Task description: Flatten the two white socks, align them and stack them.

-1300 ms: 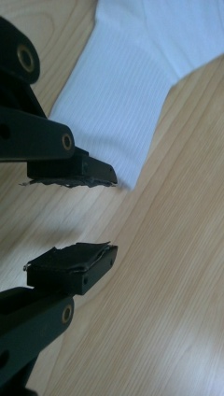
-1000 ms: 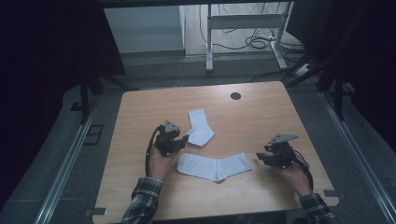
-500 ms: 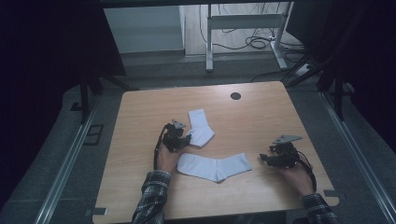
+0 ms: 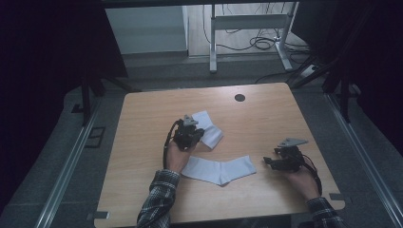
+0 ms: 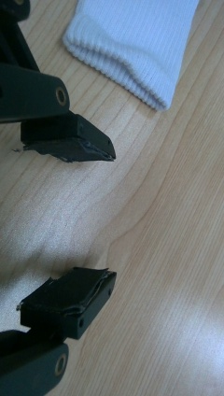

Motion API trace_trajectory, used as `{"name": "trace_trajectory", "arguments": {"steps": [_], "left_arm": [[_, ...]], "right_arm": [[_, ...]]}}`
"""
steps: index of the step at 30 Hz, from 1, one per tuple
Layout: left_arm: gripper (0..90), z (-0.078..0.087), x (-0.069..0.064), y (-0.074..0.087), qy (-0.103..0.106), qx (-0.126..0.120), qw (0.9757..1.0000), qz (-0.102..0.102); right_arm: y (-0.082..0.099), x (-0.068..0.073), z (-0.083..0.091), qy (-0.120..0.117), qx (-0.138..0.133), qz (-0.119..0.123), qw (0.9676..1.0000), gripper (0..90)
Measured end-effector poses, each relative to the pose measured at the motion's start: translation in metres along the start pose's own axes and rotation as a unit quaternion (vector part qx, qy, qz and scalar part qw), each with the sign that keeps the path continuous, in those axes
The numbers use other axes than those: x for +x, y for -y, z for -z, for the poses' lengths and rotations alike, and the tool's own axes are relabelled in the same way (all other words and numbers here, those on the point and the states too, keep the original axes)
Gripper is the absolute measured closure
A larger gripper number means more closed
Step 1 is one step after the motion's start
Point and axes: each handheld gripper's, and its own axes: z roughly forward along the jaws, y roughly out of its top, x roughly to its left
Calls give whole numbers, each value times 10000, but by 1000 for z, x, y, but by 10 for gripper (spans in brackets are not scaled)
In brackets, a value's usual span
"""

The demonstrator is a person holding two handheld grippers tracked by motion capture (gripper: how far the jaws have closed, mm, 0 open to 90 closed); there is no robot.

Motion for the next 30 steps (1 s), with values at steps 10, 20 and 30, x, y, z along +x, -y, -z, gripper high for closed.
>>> {"name": "trace_trajectory", "arguments": {"steps": [10, 20, 30], "left_arm": [[869, 44, -46, -83, 234, -941, 9942, -463], [869, 72, -21, -84, -508, -809, 9951, -241], [867, 30, 36, 8, -988, 235, 9942, 346]], "right_arm": [[1, 0, 0, 7, -37, 21, 10000, 340], [1, 1, 0, 11, -33, 8, 10000, 340], [1, 1, 0, 24, -34, -2, 10000, 338]]}}
